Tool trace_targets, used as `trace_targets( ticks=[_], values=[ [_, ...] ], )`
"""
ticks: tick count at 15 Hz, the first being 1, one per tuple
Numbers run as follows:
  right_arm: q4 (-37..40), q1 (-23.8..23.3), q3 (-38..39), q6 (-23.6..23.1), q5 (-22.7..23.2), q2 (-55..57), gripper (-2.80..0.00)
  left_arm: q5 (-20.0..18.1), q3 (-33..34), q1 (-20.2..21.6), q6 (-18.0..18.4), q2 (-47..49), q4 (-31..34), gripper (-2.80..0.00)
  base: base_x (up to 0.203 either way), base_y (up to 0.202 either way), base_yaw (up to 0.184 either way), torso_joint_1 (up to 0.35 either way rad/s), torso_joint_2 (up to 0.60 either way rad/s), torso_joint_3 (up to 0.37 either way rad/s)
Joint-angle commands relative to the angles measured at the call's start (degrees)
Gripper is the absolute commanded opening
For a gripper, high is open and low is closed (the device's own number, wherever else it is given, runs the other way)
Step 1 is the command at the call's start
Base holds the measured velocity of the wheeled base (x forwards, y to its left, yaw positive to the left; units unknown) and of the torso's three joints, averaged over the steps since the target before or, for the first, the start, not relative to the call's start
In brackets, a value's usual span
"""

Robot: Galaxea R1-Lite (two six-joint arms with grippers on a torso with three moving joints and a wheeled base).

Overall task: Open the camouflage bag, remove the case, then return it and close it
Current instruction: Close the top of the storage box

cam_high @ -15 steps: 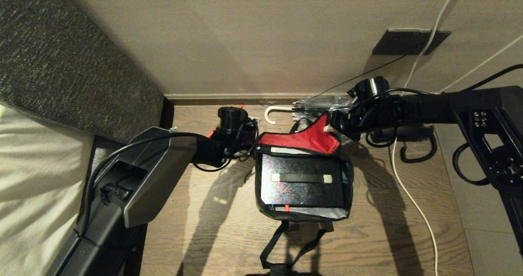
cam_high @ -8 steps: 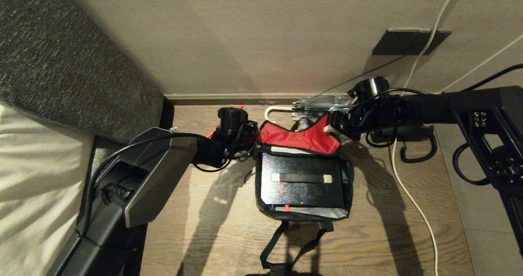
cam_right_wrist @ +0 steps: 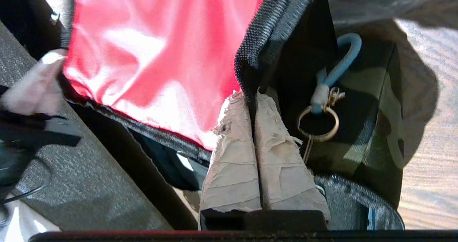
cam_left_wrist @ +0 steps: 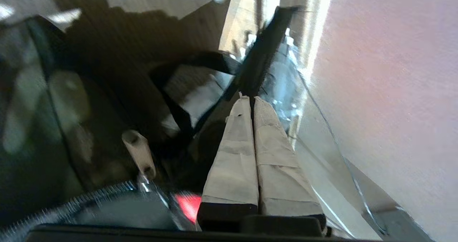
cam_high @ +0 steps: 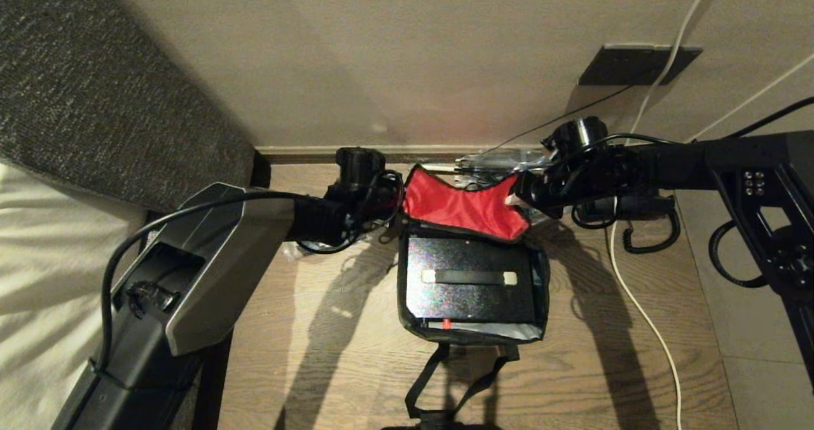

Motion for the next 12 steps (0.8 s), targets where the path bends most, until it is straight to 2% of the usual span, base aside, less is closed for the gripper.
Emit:
trace_targets(
  ticks=[1, 5, 12],
  values=[
    [1.7, 0.0, -0.1, -0.4, 0.1, -0.7, -2.80, 0.1, 0.0, -0.2, -0.5, -2.9, 1.0, -2.80, 0.000, 0.000, 0.000, 0.000, 0.00, 0.000],
    [3.6, 0.0, -0.1, -2.1, 0.1, -1.7, -2.80, 0.2, 0.1, -0.3, 1.9, -4.7, 2.8, -2.80, 0.000, 0.000, 0.000, 0.000, 0.00, 0.000],
    [6.8, 0.0, 0.1, -4.2, 0.1, -3.7, -2.80, 0.4, 0.1, -0.5, 2.1, -5.1, 3.8, -2.80, 0.000, 0.000, 0.000, 0.000, 0.00, 0.000]
  ],
)
